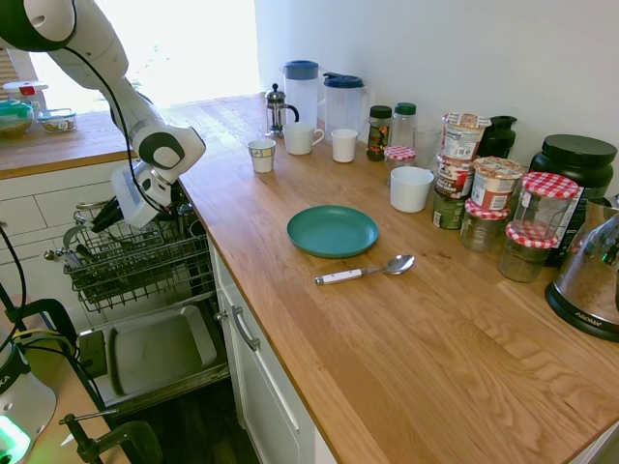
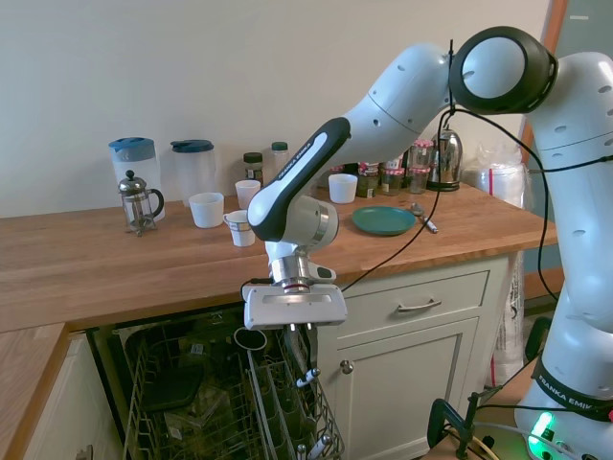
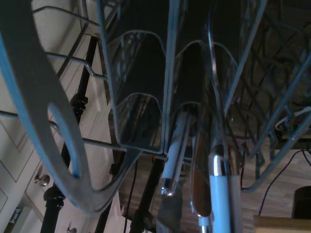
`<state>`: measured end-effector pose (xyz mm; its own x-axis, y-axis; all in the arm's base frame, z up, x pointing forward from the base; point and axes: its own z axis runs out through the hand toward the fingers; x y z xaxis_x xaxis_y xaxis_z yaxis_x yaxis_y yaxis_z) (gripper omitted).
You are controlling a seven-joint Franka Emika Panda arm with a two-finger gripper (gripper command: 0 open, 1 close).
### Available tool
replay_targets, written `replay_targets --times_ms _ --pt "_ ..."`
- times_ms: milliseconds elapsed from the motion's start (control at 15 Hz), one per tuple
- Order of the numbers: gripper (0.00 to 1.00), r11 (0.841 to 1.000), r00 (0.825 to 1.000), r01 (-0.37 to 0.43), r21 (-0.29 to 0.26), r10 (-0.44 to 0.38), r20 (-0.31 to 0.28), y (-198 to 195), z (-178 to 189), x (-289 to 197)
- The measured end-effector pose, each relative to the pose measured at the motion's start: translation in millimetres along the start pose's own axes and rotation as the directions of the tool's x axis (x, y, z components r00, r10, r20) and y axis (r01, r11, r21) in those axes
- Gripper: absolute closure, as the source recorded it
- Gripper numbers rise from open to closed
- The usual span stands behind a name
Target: Put the fork in the dishwasher
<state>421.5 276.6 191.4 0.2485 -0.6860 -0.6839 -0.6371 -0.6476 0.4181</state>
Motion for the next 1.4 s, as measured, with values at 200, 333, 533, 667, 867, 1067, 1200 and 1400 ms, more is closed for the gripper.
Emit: replay_targets --times_ms 200,333,533,667,867,1067,1200,1400 --pt "1.00 1.000 1.000 -0.002 -0.002 0.002 0.005 -6 2 4" --pt "1.00 1.000 1.000 -0.005 0.000 0.005 0.006 -9 4 8" --pt "0.00 1.000 1.000 -0.010 0.002 0.010 0.008 -16 7 14" --pt "0.00 1.000 1.000 -0.001 0.003 0.001 0.010 -18 7 16" --pt "0.00 1.000 1.000 0.006 0.004 -0.007 0.013 -21 7 18" --pt "0.00 1.000 1.000 0.010 0.002 -0.010 0.016 -24 8 20" --pt "0.00 1.000 1.000 0.013 0.003 -0.013 0.017 -25 8 20" --pt "0.00 1.000 1.000 0.020 0.004 -0.020 0.017 -26 6 19"
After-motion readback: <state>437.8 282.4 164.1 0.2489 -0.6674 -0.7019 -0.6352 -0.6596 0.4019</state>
